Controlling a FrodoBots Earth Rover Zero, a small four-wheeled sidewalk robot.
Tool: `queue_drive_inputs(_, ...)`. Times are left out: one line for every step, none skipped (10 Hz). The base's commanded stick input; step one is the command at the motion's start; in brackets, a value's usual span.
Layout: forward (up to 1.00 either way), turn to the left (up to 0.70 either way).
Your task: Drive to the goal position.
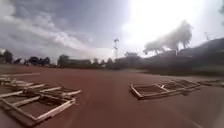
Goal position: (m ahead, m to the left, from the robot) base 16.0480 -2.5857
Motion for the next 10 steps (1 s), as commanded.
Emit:
queue_drive_inputs(0.70, 0.00)
queue_drive_inputs(0.70, 0.00)
queue_drive_inputs(0.70, 0.00)
queue_drive_inputs(0.70, 0.00)
queue_drive_inputs(0.70, 0.00)
queue_drive_inputs(0.70, 0.00)
queue_drive_inputs(0.70, 0.00)
queue_drive_inputs(0.70, 0.00)
queue_drive_inputs(0.70, 0.00)
queue_drive_inputs(0.70, 0.00)
